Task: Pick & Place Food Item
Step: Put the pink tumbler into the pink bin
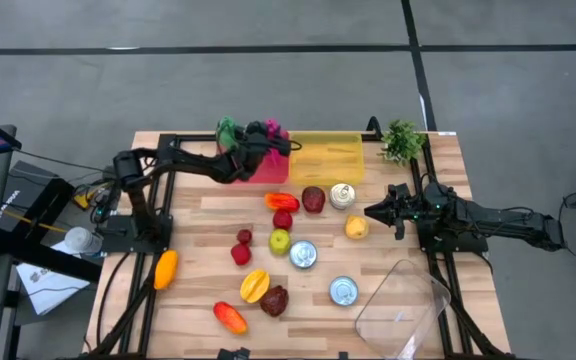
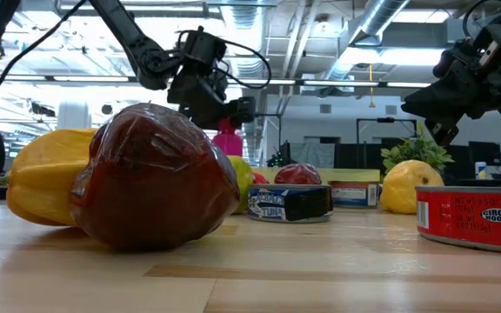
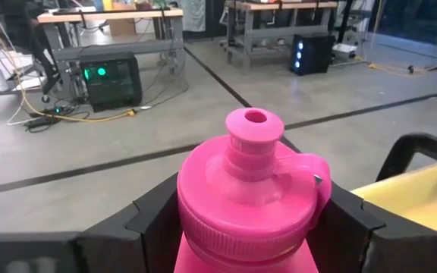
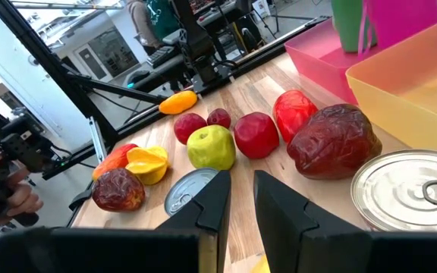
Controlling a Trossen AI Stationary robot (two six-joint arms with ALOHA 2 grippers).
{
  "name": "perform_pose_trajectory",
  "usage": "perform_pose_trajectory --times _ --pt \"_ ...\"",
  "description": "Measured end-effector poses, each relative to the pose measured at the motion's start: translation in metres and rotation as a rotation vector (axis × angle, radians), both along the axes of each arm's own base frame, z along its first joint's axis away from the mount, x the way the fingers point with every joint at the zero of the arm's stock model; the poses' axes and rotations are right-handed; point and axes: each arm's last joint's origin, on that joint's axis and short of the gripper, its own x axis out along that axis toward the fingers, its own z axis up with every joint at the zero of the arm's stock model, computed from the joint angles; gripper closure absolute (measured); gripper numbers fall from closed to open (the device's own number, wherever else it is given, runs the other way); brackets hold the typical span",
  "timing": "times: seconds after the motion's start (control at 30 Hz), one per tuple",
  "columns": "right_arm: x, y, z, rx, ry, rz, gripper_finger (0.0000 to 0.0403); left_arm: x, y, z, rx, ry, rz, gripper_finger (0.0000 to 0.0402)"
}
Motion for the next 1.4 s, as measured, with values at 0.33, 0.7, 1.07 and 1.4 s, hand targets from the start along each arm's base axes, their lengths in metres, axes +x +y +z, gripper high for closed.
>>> perform_pose_trajectory --times 0.33,0.7,1.07,1.4 --pt "0.0 0.0 0.0 0.002 0.0 0.0 0.0345 -0.002 0.007 0.0 0.004 -0.013 -0.002 0.0184" --pt "0.0 0.0 0.0 -0.006 0.001 -0.004 0.0345 -0.003 0.009 -0.002 -0.013 -0.002 -0.022 0.0184" --pt "0.0 0.0 0.0 -0.007 0.001 -0.007 0.0345 -0.005 0.012 -0.002 -0.014 0.0 -0.011 0.0184" --pt "0.0 0.0 0.0 -0.009 0.001 -0.007 0.0345 -0.001 0.012 -0.009 -0.014 0.027 -0.03 0.0184"
